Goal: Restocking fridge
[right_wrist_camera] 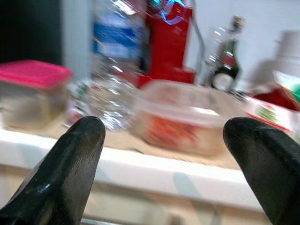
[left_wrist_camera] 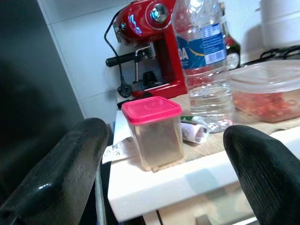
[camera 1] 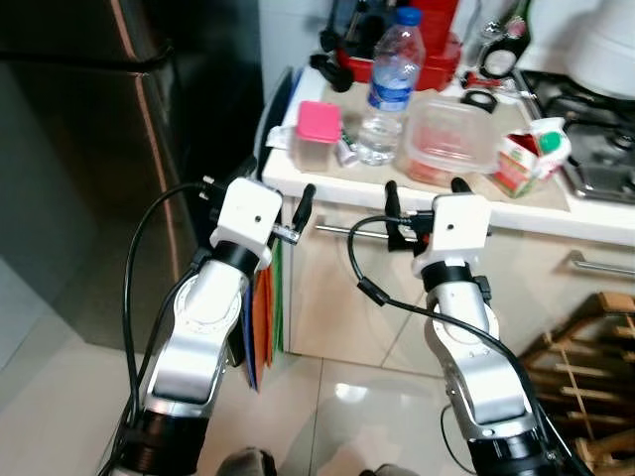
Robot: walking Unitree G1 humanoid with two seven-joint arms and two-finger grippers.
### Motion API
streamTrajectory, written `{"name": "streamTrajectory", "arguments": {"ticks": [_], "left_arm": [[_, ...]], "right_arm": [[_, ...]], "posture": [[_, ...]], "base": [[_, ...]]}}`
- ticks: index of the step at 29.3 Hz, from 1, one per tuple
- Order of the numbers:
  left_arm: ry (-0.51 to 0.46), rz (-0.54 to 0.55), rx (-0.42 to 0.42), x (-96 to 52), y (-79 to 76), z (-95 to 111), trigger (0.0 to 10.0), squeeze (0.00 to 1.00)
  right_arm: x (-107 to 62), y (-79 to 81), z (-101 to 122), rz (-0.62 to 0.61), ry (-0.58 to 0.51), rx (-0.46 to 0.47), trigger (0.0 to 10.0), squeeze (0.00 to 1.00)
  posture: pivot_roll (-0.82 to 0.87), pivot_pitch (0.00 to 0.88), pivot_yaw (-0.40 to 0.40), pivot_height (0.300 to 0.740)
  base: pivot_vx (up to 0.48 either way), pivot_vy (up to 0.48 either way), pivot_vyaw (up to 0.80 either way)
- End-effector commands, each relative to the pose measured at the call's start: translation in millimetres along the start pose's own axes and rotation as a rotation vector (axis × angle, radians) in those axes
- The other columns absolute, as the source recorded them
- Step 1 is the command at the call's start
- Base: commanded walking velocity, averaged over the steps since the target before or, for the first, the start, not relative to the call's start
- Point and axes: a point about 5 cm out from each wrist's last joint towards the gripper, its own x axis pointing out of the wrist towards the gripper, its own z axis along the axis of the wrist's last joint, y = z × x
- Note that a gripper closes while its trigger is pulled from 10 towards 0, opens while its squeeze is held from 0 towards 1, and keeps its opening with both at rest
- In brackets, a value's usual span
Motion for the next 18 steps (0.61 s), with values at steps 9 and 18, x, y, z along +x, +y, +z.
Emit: {"name": "streamTrajectory", "arguments": {"ticks": [9,18], "left_arm": [[0.048,0.044,0.008,19.2,1.9,-2,10.0,1.0],[0.157,0.083,-0.083,28.5,-16.1,-11,10.0,0.0]], "right_arm": [[-10.8,-1.0,-4,-0.025,0.039,-0.016,10.0,0.0],[-15.0,11.4,-5,0.004,0.052,-0.002,10.0,0.0]], "posture": [[0.0,0.048,0.028,0.74],[0.0,0.074,0.04,0.74]], "base": [[0.0,0.0,0.0],[0.0,0.0,0.0]]}}
